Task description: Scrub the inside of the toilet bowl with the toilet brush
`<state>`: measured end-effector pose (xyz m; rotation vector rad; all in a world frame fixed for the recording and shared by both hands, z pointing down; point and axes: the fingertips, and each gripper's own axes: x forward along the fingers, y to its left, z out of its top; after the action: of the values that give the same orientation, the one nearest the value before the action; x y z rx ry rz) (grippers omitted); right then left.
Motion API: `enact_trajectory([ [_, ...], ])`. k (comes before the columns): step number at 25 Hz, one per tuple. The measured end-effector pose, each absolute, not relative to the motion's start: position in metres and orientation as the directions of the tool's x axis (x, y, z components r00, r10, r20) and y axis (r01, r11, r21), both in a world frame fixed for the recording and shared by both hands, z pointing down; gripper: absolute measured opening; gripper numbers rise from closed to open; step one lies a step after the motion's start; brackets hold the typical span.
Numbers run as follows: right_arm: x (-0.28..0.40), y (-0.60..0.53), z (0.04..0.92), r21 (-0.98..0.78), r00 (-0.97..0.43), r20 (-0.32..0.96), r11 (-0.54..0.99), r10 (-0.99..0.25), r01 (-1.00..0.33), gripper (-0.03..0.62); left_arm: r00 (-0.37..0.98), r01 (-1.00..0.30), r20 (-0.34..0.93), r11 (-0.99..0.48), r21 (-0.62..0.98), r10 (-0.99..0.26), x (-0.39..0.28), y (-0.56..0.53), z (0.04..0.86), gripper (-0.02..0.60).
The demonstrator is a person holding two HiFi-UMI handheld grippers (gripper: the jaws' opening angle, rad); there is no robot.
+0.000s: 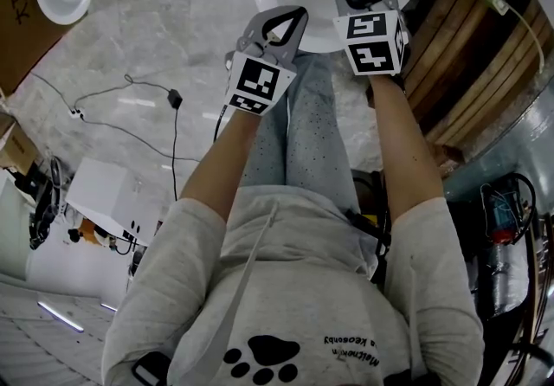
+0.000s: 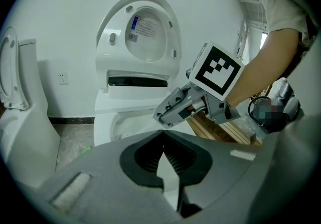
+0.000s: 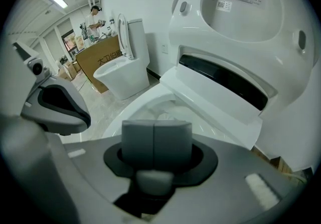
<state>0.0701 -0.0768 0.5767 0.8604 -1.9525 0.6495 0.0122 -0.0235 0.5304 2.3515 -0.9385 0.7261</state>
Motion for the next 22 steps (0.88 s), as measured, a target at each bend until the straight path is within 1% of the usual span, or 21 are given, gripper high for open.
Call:
enact_trajectory([
  [13,0.084,-0.098,0.578,-0.090,-0.363,0.861,0.596,-0.356,-0.798,0.155,0.631,-0.712,0.641,-0.655,0.253,-0.438,0.025,-0.019,0.533,0.002],
  [22,0.102,-0.108,0.578,-0.060,-0.326,0.859,0.555,-0.394,-0.830,0.153,0.632,-0.707,0.642,-0.662,0.248,-0.434,0.028,-0.018,0.530,0.002],
])
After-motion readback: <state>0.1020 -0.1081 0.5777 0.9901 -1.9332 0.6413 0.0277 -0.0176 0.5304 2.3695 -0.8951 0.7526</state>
